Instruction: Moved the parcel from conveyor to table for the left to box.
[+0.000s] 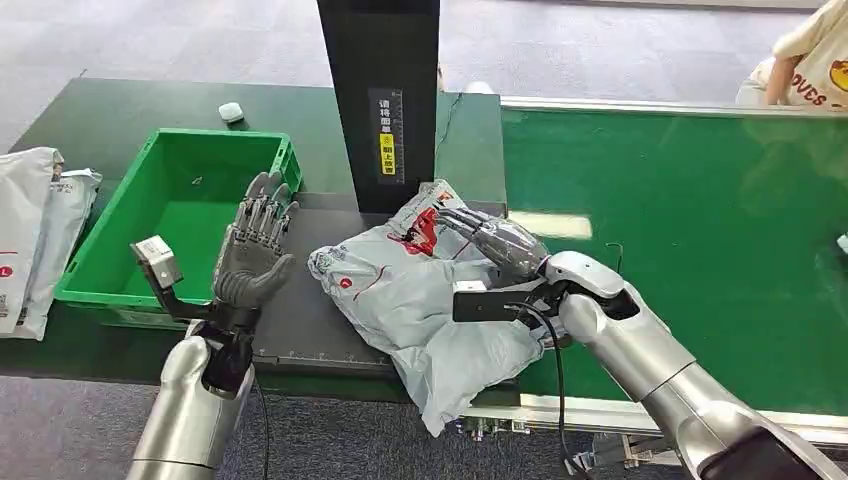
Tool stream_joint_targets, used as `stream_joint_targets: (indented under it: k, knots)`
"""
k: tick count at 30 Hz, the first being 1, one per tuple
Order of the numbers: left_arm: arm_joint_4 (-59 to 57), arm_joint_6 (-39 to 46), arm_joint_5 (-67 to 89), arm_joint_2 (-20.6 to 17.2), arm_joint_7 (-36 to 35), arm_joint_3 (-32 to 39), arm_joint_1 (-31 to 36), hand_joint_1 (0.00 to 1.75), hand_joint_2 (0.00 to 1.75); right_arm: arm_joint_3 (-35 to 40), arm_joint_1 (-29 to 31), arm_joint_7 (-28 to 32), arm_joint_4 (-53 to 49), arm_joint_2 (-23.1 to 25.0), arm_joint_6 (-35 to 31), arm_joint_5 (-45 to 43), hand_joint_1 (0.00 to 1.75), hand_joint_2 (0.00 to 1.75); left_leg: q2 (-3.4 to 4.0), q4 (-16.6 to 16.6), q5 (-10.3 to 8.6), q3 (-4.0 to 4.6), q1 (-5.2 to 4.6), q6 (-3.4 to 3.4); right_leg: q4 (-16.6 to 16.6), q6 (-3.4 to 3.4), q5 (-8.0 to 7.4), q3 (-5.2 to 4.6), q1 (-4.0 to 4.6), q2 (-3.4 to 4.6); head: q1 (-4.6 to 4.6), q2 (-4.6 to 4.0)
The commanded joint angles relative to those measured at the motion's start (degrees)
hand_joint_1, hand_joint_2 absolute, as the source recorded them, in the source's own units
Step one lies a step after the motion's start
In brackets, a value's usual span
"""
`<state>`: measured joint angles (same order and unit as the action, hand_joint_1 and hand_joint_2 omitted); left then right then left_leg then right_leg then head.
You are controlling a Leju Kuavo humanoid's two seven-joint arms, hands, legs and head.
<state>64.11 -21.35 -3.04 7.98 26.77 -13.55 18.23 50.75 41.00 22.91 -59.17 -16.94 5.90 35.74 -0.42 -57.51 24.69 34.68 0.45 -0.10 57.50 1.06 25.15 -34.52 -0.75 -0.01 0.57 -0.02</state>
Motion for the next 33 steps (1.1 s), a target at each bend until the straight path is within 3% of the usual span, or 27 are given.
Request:
stream_joint_targets:
  k: [1,33]
  knots:
    - [-0.98,0.02,0.06,-0.99,-0.04,-1.08,1.25,0.00,1.75,1.31,1.28,0.07,0.16,-0.65,0.08,0.09,0.00,1.75,0.02,0.04,0.03,-0.12,-0.01,-0.01,-0.03,-0.04,0.03,0.11,0.00,0.00,0.00,0.00]
    - [-0.98,0.02,0.06,-0.99,-0.04,-1.08,1.25,0.00,1.75,1.31,1.28,0.07,0.16,-0.65,0.08,0.09,0.00,1.75,0.02,0.05,0.05,-0.19,0.00,-0.01,-0.06,-0.05,0.05,0.20,0.01,-0.02,0.00,0.00]
